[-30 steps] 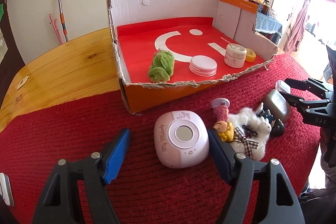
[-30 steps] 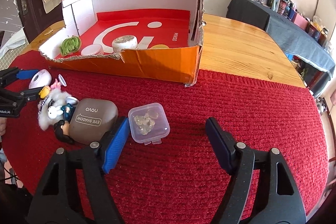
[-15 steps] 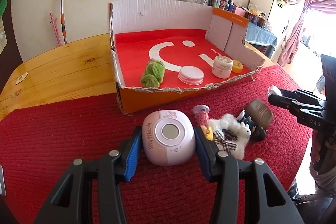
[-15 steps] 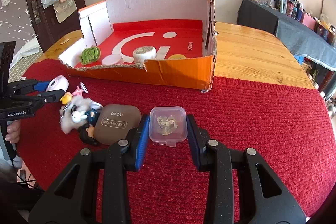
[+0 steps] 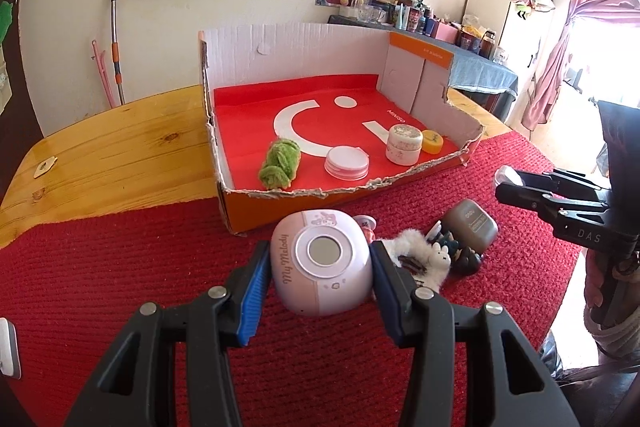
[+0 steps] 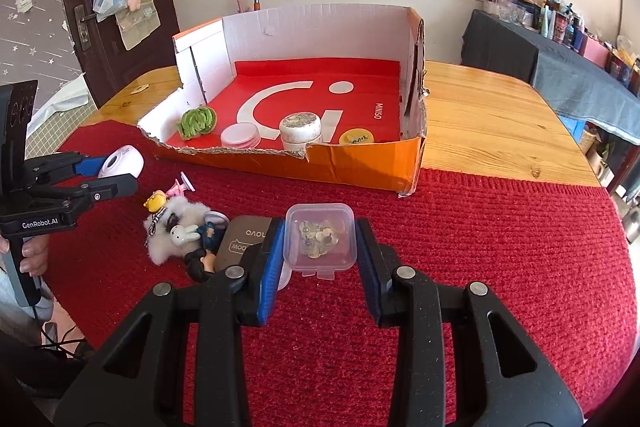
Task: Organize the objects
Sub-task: 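Carry speaker and clear box into the cardboard box and lower them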
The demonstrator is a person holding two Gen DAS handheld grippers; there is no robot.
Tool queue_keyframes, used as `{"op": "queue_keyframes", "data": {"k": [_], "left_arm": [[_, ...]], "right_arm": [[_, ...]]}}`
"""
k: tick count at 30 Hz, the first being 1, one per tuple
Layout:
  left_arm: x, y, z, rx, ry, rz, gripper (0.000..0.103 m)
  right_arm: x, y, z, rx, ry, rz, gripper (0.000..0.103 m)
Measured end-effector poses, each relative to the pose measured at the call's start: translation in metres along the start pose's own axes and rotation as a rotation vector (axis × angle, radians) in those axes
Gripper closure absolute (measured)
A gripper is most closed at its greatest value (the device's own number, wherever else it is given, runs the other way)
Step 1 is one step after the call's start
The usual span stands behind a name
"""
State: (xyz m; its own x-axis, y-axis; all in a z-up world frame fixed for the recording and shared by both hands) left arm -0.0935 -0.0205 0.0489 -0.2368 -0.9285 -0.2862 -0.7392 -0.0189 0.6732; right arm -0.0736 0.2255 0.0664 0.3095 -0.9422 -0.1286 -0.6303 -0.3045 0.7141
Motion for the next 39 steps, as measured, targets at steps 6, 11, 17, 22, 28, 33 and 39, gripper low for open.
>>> {"op": "queue_keyframes", "data": {"k": [6, 11, 17, 22, 28, 33, 39], "left_arm": [[-0.008, 0.01, -0.008, -0.027, -0.02, 0.017, 0.053], [-0.018, 0.033, -0.01, -0.042, -0.039, 0.048, 0.053], [-0.032, 0.07, 0.01, -0.01, -0.063, 0.067, 0.053], [-0.037, 0.099, 0.041, 0.05, -0.051, 0.059, 0.053], [-0.035, 0.121, 0.08, 0.139, -0.03, 0.034, 0.053], [-0.026, 0.128, 0.111, 0.217, -0.022, -0.005, 0.053], [-0.015, 0.127, 0.134, 0.272, -0.011, -0.042, 0.053]], "right_arm": [[0.0, 0.009, -0.004, -0.017, 0.008, -0.009, 0.07], [-0.004, 0.033, -0.007, -0.046, -0.001, -0.041, 0.07], [-0.016, 0.075, 0.008, -0.041, 0.004, -0.073, 0.07], [-0.029, 0.106, 0.041, 0.029, 0.008, -0.09, 0.07], [-0.037, 0.126, 0.086, 0.144, 0.02, -0.094, 0.07], [-0.041, 0.133, 0.118, 0.234, 0.028, -0.096, 0.07], [-0.045, 0.13, 0.143, 0.314, 0.021, -0.084, 0.07]]}}
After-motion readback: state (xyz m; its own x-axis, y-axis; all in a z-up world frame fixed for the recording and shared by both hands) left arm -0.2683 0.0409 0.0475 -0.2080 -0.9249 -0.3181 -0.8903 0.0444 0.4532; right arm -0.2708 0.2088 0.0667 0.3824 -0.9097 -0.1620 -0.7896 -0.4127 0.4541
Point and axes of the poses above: each gripper's, at about its wrist camera, not at the fingertips, and z roughly the way its jaws point, x to its left, y to its top, the point moved 1 cm from there along z, roughly the way its jaws point, and after that the axes turned 14 degrees about -z, right-handed, at the moved point
